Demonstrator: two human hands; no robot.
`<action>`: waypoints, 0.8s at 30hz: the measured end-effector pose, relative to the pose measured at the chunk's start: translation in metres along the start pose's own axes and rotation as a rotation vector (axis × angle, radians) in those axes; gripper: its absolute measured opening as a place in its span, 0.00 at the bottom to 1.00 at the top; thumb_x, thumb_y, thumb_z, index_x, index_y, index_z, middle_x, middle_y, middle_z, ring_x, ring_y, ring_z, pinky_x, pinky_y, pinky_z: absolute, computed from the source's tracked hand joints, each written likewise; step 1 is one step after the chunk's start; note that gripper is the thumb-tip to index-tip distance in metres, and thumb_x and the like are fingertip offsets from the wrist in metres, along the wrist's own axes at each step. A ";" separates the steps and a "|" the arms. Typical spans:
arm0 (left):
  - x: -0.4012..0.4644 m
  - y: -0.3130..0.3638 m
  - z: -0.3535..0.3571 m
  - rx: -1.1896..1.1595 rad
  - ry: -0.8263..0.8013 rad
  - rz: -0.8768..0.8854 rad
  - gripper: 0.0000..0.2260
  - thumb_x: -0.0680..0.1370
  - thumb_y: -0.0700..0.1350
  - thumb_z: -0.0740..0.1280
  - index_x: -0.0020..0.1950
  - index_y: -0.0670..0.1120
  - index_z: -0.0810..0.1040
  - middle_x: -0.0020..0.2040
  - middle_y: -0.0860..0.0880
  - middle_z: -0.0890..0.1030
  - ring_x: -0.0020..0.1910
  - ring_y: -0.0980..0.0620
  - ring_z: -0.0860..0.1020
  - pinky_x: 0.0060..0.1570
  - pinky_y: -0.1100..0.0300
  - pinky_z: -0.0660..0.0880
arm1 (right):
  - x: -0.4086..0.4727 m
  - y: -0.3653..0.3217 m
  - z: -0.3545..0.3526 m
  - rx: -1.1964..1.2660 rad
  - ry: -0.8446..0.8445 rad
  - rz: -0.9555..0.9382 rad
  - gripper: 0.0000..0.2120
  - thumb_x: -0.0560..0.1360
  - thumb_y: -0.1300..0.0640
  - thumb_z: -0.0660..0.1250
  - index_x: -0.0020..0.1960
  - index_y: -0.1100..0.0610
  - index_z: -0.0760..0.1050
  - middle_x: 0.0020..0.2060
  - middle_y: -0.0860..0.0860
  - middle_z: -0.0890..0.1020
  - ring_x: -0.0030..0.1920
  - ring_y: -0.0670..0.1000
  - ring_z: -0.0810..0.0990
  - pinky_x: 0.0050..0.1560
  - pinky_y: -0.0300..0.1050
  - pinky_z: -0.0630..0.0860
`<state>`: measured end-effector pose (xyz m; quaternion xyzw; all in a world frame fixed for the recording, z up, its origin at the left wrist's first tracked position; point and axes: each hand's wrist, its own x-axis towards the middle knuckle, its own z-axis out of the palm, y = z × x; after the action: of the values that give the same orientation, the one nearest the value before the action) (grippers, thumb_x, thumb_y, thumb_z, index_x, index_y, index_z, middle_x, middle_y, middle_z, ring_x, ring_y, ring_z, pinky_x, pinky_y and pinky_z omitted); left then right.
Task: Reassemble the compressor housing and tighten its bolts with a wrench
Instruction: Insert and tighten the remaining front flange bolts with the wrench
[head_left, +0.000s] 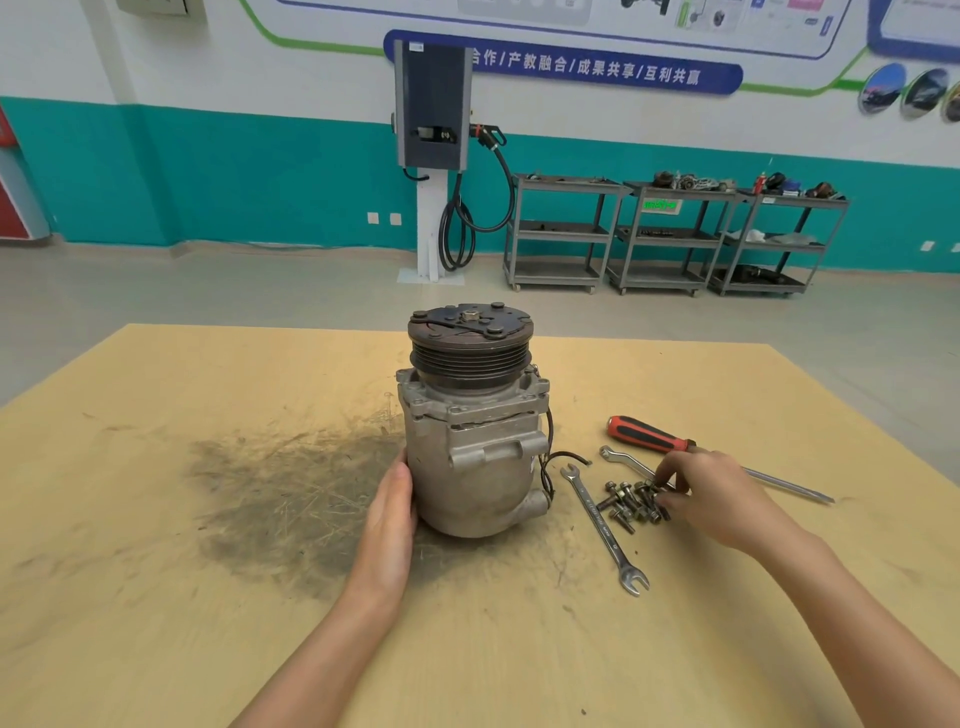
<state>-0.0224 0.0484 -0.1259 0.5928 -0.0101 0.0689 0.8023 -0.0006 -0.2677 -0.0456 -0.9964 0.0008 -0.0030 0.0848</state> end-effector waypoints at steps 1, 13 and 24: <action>0.000 0.000 0.000 0.001 0.004 -0.003 0.27 0.80 0.62 0.58 0.76 0.52 0.70 0.72 0.58 0.75 0.73 0.60 0.70 0.76 0.51 0.63 | 0.000 -0.001 0.001 -0.004 -0.008 0.002 0.06 0.75 0.54 0.70 0.51 0.49 0.77 0.46 0.49 0.77 0.47 0.51 0.76 0.48 0.47 0.76; -0.001 0.001 -0.001 0.002 0.001 -0.020 0.38 0.72 0.70 0.62 0.77 0.52 0.68 0.74 0.57 0.73 0.75 0.58 0.68 0.78 0.48 0.61 | 0.016 -0.012 0.014 -0.033 0.061 -0.014 0.10 0.76 0.51 0.69 0.56 0.51 0.77 0.48 0.49 0.75 0.51 0.52 0.75 0.49 0.46 0.75; -0.002 0.003 0.000 -0.024 0.025 -0.021 0.40 0.70 0.70 0.63 0.78 0.51 0.68 0.75 0.56 0.72 0.75 0.57 0.68 0.78 0.48 0.60 | 0.021 -0.029 0.014 0.019 0.083 -0.021 0.05 0.76 0.54 0.69 0.51 0.54 0.80 0.52 0.52 0.77 0.49 0.51 0.76 0.47 0.44 0.76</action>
<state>-0.0245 0.0493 -0.1229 0.5822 0.0054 0.0680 0.8102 0.0207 -0.2371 -0.0547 -0.9945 -0.0063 -0.0451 0.0939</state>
